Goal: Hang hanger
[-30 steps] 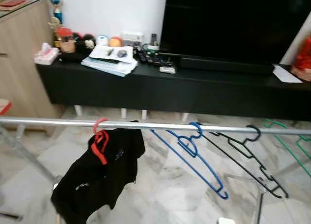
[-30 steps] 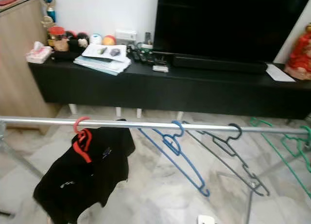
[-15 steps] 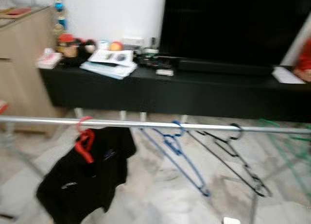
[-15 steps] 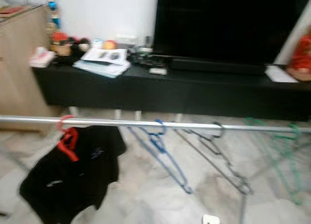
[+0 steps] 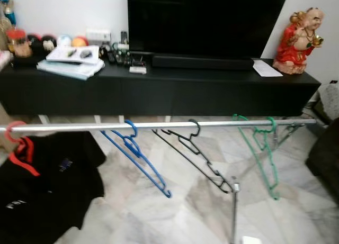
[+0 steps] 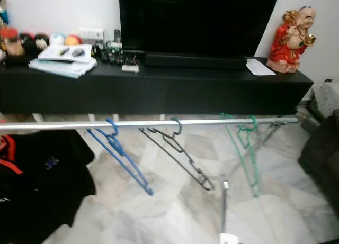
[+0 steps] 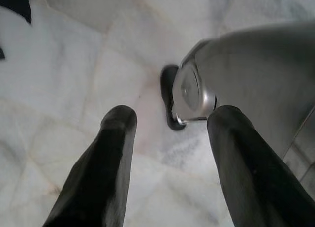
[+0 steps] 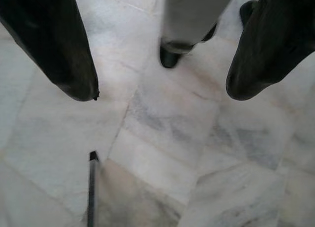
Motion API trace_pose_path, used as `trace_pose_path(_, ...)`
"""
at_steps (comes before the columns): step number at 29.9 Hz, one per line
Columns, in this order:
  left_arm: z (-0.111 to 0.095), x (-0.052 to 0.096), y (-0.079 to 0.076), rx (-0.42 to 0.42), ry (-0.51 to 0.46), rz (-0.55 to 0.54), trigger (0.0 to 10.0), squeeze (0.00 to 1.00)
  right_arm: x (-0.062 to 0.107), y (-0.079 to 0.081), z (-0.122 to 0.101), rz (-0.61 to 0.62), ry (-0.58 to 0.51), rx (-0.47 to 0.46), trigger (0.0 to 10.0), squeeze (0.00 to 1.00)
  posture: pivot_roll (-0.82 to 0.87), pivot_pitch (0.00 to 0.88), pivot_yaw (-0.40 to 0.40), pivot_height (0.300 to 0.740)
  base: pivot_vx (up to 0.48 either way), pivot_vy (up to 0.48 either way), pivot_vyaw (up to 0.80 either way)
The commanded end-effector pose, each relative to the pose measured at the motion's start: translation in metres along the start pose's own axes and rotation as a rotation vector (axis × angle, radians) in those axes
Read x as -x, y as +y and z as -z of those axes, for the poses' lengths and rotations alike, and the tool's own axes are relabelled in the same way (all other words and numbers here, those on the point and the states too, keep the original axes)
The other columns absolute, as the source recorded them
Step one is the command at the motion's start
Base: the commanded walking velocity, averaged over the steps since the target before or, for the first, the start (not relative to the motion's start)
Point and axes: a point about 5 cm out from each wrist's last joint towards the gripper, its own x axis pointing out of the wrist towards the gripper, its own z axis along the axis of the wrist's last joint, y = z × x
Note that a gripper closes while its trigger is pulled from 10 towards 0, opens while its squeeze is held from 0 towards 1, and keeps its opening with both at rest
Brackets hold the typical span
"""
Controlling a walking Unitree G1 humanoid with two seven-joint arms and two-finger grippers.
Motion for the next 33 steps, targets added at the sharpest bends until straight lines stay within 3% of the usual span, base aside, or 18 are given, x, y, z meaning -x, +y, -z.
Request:
trace_pose_path(1,0.001,-0.0012,-0.0066,-0.009,0.011,0.021,10.0,0.0,0.0013,-0.0108,0.0007,0.032,0.003,0.0,10.0,0.0,0.1,0.057,-0.076,0.74,0.0,-0.341,0.0)
trace_pose_path(24,0.0019,-0.0006,-0.0056,-0.018,0.014,0.03,10.0,0.0,0.0017,-0.0098,0.0031,0.047,-0.002,-0.023,10.0,0.0,0.1,0.064,-0.067,0.74,0.0,-0.338,0.0)
trace_pose_path(33,0.0027,-0.0007,-0.0068,0.001,0.02,0.035,10.0,0.0,0.0017,-0.0106,0.0031,0.048,0.002,-0.019,10.0,0.0,0.1,0.065,-0.07,0.74,0.0,0.0,-0.47)
